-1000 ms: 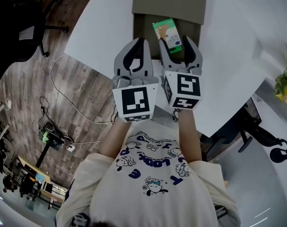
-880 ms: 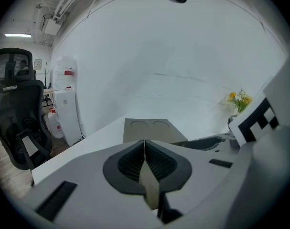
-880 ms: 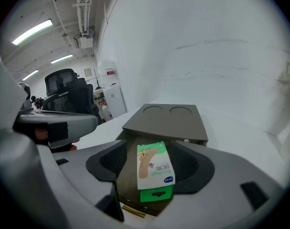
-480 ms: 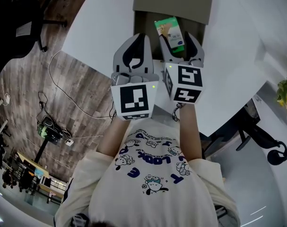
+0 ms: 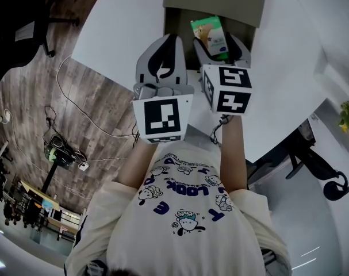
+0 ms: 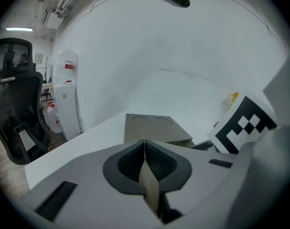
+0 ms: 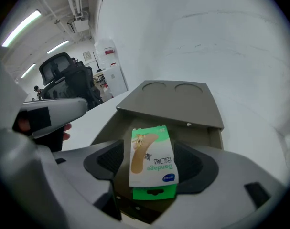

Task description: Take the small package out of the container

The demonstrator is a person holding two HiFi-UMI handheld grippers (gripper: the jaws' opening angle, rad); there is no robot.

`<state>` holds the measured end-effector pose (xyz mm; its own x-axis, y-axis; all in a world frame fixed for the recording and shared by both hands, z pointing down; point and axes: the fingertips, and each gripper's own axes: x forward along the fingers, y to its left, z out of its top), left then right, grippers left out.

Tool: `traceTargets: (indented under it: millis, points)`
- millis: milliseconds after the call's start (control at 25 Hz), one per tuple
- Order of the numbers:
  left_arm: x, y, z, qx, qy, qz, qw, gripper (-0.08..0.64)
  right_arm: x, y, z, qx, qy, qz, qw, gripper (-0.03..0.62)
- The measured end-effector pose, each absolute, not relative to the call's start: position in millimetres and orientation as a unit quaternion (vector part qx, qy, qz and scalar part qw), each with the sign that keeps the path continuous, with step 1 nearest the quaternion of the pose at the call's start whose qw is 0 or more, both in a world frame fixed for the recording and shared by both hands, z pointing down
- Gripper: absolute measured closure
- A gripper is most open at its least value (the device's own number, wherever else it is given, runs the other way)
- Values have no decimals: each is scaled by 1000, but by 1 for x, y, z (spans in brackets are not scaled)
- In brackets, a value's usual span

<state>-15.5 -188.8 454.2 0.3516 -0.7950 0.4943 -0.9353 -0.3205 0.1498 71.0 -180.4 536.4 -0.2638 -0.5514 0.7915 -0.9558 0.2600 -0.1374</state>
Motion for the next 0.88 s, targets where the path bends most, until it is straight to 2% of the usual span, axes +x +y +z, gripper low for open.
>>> traceTargets:
  millis: [880]
  points:
    - [-25,-191,467,780,-556,169,231,542,72,-176,563,479,-687,342,425,296]
